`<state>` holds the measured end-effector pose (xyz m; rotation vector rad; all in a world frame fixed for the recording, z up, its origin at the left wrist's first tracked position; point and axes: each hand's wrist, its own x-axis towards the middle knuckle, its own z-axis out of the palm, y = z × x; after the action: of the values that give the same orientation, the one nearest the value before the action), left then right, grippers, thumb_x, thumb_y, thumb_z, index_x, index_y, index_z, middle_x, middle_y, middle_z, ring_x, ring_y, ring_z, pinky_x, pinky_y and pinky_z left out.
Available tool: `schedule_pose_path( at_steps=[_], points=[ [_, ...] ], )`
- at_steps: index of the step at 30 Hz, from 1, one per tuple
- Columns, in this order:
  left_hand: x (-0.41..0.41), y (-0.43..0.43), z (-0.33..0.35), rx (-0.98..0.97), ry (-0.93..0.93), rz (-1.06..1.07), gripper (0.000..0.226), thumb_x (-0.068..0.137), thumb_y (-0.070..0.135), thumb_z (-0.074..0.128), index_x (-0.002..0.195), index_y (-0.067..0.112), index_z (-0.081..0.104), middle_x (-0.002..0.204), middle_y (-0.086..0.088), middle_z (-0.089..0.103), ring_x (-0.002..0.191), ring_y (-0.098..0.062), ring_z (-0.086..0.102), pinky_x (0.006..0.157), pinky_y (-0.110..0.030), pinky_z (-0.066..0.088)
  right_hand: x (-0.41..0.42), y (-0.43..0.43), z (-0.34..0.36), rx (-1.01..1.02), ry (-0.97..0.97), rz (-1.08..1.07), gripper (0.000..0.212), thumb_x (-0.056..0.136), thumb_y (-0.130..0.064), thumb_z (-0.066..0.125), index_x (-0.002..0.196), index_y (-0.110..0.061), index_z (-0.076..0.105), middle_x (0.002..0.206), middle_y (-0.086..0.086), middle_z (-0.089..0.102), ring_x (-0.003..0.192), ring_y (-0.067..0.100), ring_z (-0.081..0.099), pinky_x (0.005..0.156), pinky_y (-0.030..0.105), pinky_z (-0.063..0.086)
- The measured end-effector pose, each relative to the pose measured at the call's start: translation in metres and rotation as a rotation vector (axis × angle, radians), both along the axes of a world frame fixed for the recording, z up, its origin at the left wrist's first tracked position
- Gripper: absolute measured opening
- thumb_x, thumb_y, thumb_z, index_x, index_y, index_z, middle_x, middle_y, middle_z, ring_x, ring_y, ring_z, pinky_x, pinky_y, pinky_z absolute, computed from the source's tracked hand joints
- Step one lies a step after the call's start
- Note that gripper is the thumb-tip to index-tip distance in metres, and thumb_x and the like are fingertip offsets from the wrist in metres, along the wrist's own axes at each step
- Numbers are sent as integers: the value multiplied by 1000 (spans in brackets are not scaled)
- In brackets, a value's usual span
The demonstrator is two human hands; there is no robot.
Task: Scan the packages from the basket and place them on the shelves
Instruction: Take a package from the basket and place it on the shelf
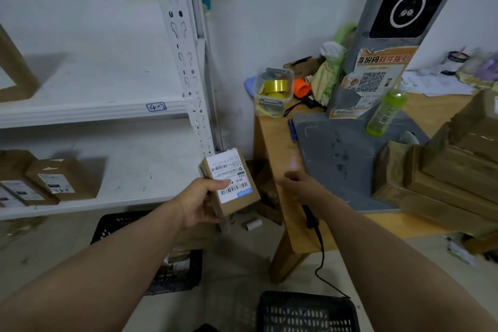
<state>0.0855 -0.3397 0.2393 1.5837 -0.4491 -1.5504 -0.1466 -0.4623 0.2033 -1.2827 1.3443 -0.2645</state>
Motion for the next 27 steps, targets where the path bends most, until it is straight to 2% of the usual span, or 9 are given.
schedule_pose_path(
  at_steps=[3,8,10,13,18,21,23,25,27],
  points=[
    [-7,-7,-3,-1,9,-4,43,87,19,69,129,16,62,121,-13,67,109,-32,62,91,-53,53,17,6,20,132,-152,234,93,80,-57,77,154,-29,29,143,0,47,132,29,48,105,43,44],
    [-25,-16,-2,-24,56,-112,68,66,16,83,129,22,61,119,-14,72,115,-40,62,93,-65,50,26,2,19,265,-276,359,87,82,-29,83,152,-34,31,136,-4,57,120,21,56,85,37,50],
    [-25,-20,1,-9,31,-163,67,66,21,85,129,22,62,118,-13,72,116,-41,63,97,-68,45,20,-4,15,259,-287,352,85,78,-24,86,147,-34,36,134,-3,61,121,24,59,94,43,53],
    [-18,-29,2,1,-47,-136,101,56,36,96,142,22,45,126,-8,69,124,-35,57,94,-65,49,8,-14,7,269,-275,346,99,68,-21,93,147,-38,36,134,0,64,121,27,63,103,51,52],
    [-27,-41,5,44,-183,-102,38,78,20,81,113,10,70,102,-4,78,114,-24,65,93,-43,55,-4,-16,-4,209,-274,275,77,75,-47,84,141,-25,49,126,3,69,116,25,67,101,47,53],
    [-28,-42,1,59,-252,-46,30,80,16,80,108,9,72,95,-2,79,104,-20,67,78,-35,55,-13,-23,-23,-87,9,-90,36,87,-49,71,107,-20,64,111,6,67,105,26,65,97,45,54],
    [-27,-39,-2,74,-263,-24,30,81,16,80,108,8,71,92,-2,79,99,-18,68,76,-33,55,-26,-29,-38,-200,305,-96,23,91,-33,67,95,-13,58,89,5,61,85,23,61,75,35,54],
    [-25,-38,-6,81,-273,-5,31,81,15,80,109,7,71,92,-2,79,97,-17,68,74,-32,56,-36,-29,-48,-169,457,3,20,91,-20,64,103,-8,55,82,4,53,72,18,54,56,28,44],
    [-24,-39,-12,89,-280,5,32,80,13,80,111,7,70,94,-3,79,97,-18,69,74,-32,56,-38,-26,-55,-110,490,45,35,92,-16,63,123,-5,51,95,9,56,78,20,56,56,28,43]
  ],
)
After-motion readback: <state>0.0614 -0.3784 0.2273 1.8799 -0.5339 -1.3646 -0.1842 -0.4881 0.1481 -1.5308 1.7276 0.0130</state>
